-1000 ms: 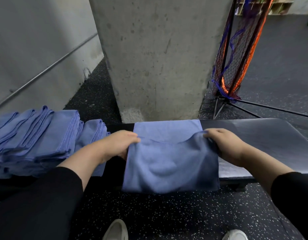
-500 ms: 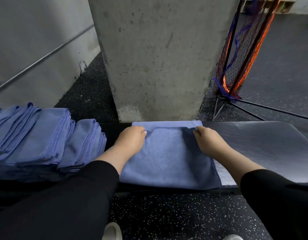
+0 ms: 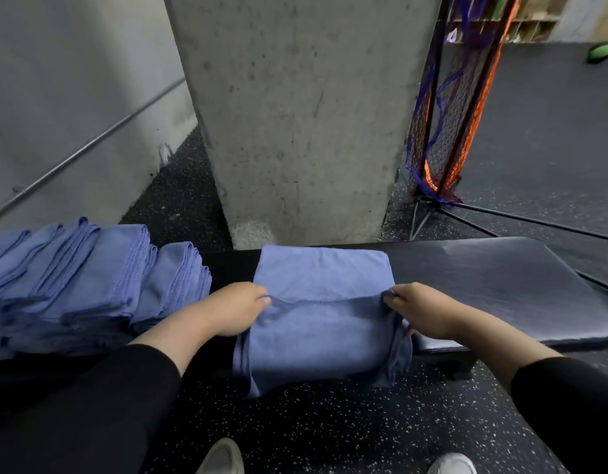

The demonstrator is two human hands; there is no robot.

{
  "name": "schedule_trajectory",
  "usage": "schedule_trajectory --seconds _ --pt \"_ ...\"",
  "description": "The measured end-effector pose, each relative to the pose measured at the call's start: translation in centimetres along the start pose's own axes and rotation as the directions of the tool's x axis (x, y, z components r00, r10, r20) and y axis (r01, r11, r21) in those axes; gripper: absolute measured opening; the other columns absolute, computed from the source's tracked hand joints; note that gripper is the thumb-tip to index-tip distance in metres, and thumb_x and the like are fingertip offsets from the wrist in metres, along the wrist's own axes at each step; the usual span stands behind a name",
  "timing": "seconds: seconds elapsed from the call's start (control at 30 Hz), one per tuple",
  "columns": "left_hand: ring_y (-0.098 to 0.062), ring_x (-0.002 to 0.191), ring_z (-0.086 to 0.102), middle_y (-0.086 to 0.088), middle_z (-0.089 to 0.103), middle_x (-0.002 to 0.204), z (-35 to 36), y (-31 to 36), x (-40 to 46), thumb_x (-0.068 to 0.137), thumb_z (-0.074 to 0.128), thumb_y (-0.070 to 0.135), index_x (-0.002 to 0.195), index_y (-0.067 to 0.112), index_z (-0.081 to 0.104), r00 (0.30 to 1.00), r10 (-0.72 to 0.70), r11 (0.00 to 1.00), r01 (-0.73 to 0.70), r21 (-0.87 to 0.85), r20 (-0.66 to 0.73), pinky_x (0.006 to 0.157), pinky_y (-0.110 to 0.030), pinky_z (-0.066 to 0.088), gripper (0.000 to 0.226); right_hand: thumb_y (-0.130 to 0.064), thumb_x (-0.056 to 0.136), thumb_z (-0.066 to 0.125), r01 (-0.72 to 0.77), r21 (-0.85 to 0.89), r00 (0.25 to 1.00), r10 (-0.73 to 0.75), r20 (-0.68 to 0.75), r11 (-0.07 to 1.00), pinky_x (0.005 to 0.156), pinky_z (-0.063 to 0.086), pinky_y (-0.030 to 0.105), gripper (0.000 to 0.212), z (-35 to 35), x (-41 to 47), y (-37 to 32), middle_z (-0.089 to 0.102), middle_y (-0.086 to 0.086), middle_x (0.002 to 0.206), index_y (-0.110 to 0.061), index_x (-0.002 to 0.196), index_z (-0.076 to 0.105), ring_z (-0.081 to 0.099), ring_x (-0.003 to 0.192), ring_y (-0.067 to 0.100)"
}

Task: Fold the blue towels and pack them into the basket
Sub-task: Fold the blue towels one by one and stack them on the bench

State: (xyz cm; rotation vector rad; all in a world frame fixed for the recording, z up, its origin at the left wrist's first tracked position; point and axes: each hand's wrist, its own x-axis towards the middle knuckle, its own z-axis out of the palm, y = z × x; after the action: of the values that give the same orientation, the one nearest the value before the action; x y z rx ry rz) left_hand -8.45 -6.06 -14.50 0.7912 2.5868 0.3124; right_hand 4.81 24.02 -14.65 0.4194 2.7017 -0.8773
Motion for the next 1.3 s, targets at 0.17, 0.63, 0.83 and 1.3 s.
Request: schedule_trajectory --seconds 0.17,0.63,0.83,1.3 --pt "-0.010 0.056 0.040 0.002 0.042 0.060 -1.9 -0.6 0.0 0.101 0.053 0.011 0.075 0.012 0.053 0.999 -0.021 0.720 -0.007 -0.694 -0.033 0.055 -0.028 0.035 0.026 -0.019 0.103 0.052 -0.014 0.700 1.000 0.010 0.010 0.714 0.091 0.051 0.047 0.026 -0.8 -0.6 1.5 0.068 0.020 0.105 -0.003 0.107 0.072 0.059 0.095 0.027" --pt "-0.032 0.076 0.059 -0.010 0.064 0.076 0.6 -2.2 10.0 0.099 0.058 0.028 0.080 0.007 0.059 0.911 -0.066 0.994 0.023 -0.109 -0.408 0.067 -0.041 0.045 0.028 -0.024 0.101 0.052 0.033 -0.137 0.906 -0.087 -0.413 0.990 0.064 0.031 0.039 0.026 0.1 8.6 1.1 0.066 0.017 0.085 -0.011 0.078 0.049 0.059 0.086 0.039" --pt "-0.029 0.067 0.050 -0.012 0.058 0.071 -0.2 -2.7 11.7 0.102 0.052 0.026 0.073 0.008 0.048 0.887 -0.126 0.989 0.081 -0.120 -0.445 0.056 -0.038 0.029 0.034 -0.026 0.102 0.047 -0.057 -0.088 0.854 0.003 -0.520 0.994 0.066 0.030 0.037 0.026 -0.5 10.6 1.3 0.068 0.020 0.096 -0.012 0.081 0.048 0.060 0.095 0.042" --pt "-0.026 0.127 0.050 -0.001 0.057 0.138 1.0 -2.1 14.7 0.099 0.049 0.017 0.143 0.025 0.052 0.929 -0.029 0.986 0.087 0.142 -0.370 0.100 -0.040 0.034 0.045 -0.029 0.090 0.070 -0.032 -0.224 0.918 -0.060 -0.393 0.974 0.095 0.049 0.043 0.042 -0.7 11.9 3.0 0.058 0.011 0.118 -0.013 0.129 0.065 0.057 0.113 0.035"
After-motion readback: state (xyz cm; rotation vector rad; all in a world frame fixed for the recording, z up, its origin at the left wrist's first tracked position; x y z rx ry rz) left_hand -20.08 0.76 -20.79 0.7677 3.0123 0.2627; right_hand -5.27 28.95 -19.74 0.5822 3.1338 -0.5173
